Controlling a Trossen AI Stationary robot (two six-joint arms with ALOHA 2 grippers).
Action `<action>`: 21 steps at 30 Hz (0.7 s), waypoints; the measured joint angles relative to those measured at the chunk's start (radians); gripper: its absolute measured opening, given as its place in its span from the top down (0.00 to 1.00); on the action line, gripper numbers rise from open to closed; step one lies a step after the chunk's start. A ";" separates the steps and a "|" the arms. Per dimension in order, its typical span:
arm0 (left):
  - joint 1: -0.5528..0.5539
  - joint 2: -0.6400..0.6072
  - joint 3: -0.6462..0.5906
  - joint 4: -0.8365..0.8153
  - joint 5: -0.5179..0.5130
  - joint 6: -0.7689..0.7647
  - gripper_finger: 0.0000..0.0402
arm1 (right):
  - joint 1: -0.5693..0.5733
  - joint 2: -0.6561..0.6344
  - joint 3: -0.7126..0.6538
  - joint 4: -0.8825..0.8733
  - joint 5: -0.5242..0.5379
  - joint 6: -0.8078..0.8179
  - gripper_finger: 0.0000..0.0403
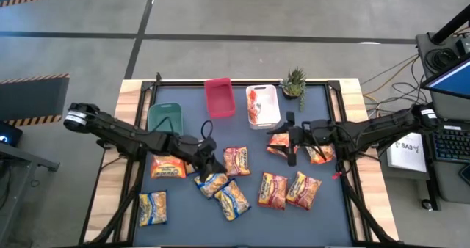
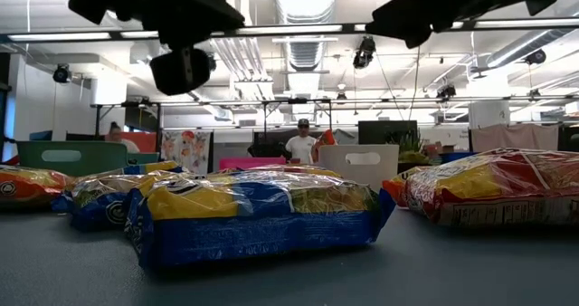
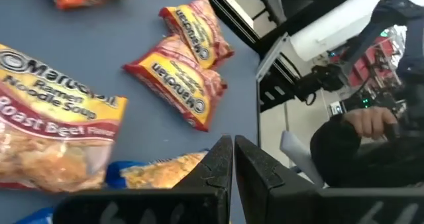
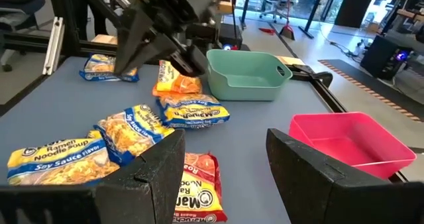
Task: Sort Maruchan noodles
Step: Put the blue noodle pack into the red bin
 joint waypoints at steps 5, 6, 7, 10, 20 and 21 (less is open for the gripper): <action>-0.029 0.037 0.081 -0.030 -0.079 0.006 1.00 | 0.000 -0.002 0.000 -0.001 0.000 -0.001 0.50; -0.036 0.054 0.107 -0.061 -0.088 0.018 1.00 | 0.000 -0.003 0.000 0.000 -0.001 -0.001 0.50; -0.046 0.075 0.136 -0.102 -0.096 0.043 1.00 | 0.000 -0.004 0.000 0.000 0.000 -0.002 0.50; -0.072 0.146 0.230 -0.252 -0.126 0.139 1.00 | 0.000 -0.006 0.000 -0.001 0.000 -0.006 0.50; -0.150 0.332 0.505 -0.864 -0.301 0.359 1.00 | 0.000 -0.007 0.000 -0.006 -0.001 -0.007 0.50; -0.152 0.347 0.523 -0.907 -0.302 0.360 1.00 | 0.000 -0.008 -0.001 -0.006 0.000 -0.007 0.50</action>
